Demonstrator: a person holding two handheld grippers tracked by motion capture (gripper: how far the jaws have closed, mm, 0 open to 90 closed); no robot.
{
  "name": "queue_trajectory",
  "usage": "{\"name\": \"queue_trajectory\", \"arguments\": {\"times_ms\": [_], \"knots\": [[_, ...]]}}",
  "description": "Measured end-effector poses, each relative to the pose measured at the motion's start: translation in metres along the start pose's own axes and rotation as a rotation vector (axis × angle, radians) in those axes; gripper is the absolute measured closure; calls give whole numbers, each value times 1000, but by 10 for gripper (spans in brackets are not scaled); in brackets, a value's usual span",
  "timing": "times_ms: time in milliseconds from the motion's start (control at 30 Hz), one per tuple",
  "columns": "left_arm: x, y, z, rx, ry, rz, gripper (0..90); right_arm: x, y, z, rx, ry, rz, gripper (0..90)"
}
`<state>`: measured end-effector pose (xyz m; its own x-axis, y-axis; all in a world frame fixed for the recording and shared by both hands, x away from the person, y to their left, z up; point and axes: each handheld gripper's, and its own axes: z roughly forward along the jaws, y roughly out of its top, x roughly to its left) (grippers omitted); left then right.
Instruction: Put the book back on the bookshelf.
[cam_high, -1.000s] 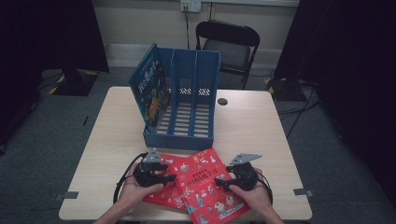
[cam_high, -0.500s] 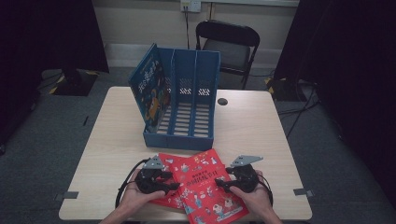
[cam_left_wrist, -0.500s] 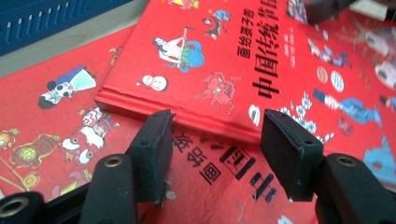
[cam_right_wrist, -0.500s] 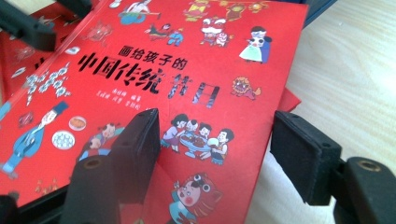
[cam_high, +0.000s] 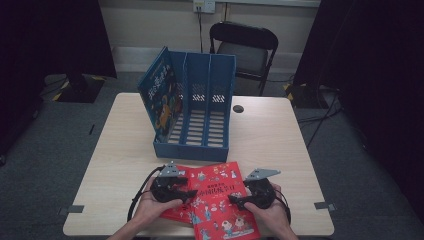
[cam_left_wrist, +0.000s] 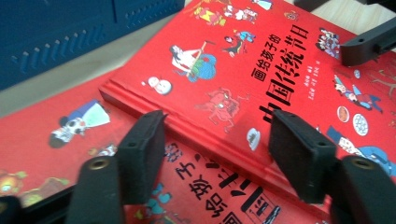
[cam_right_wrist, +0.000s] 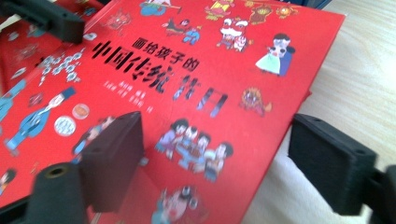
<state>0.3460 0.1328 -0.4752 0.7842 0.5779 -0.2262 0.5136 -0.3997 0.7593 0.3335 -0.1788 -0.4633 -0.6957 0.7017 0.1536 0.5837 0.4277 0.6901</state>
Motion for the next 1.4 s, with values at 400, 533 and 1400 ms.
{"name": "queue_trajectory", "arguments": {"times_ms": [400,533,1400], "knots": [[-1,3,6,-12,2,5,309,-5,3,4,8,1,35,138],[2,4,6,-11,-16,-12,309,-2,5,-9,-58,-21,15,222],[2,7,8,-12,-52,-39,316,4,36,0,-53,60,-32,231]]}}
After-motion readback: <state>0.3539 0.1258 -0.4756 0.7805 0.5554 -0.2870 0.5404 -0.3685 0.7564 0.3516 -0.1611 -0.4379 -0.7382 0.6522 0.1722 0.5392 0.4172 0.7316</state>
